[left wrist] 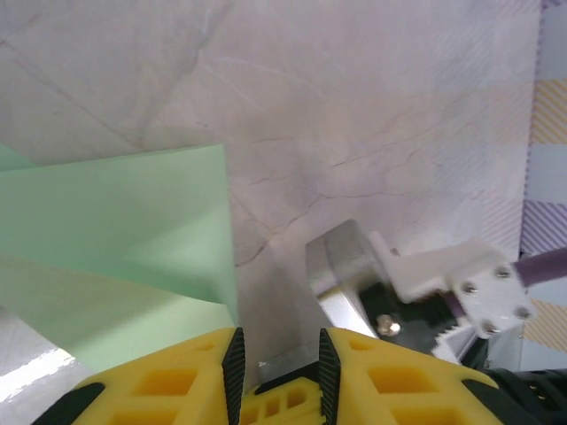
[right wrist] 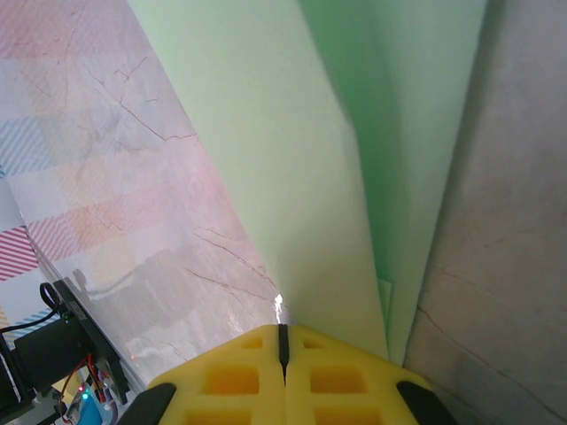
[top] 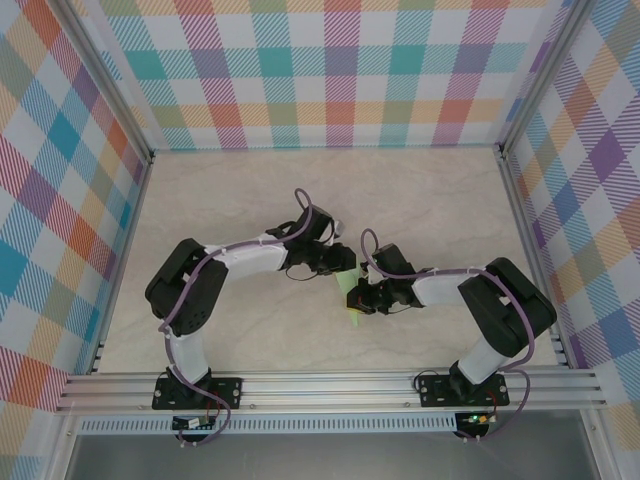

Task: Fold a paper plane with a square sheet of paper (pick it up from the middle)
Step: Fold the wing for the fifth time at the center of the table.

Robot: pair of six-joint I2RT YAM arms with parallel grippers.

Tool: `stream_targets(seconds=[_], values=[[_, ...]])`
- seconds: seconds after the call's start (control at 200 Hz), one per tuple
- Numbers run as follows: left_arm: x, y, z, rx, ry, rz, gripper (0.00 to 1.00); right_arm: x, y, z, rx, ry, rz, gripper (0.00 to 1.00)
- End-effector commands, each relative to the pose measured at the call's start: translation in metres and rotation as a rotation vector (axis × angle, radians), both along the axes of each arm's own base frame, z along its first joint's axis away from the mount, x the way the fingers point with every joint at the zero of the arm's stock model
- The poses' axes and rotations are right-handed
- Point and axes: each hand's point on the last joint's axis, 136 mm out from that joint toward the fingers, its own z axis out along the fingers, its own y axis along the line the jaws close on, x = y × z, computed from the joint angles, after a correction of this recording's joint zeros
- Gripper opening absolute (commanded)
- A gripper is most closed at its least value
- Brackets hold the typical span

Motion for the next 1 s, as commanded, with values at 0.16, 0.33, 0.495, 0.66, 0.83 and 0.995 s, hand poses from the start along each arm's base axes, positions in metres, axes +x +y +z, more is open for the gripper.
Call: stream_targets(seconds=[0.16, 0.33, 0.495, 0.66, 0.83, 0.995], values=[[-0.008, -0.004, -0.027, -0.051, 0.065, 0.028, 0.3, -0.02, -0.011, -0.017, -0.052, 0.068, 0.027, 0.05], [-0.002, 0.003, -0.052, 0.013, 0.07, 0.073, 0.29, -0.026, -0.015, -0.02, -0.06, 0.083, 0.03, 0.04], [0.009, 0.019, -0.07, 0.082, 0.055, 0.119, 0.28, -0.033, -0.019, -0.025, -0.074, 0.102, 0.05, 0.03], [0.022, 0.028, -0.075, 0.08, 0.043, 0.128, 0.28, -0.039, -0.019, -0.024, -0.066, 0.111, 0.079, 0.02], [0.036, 0.035, -0.073, 0.059, 0.016, 0.131, 0.28, -0.042, -0.02, -0.025, -0.067, 0.115, 0.092, 0.02], [0.048, 0.045, -0.075, 0.073, 0.014, 0.158, 0.28, -0.043, -0.021, -0.026, -0.068, 0.118, 0.091, 0.01]])
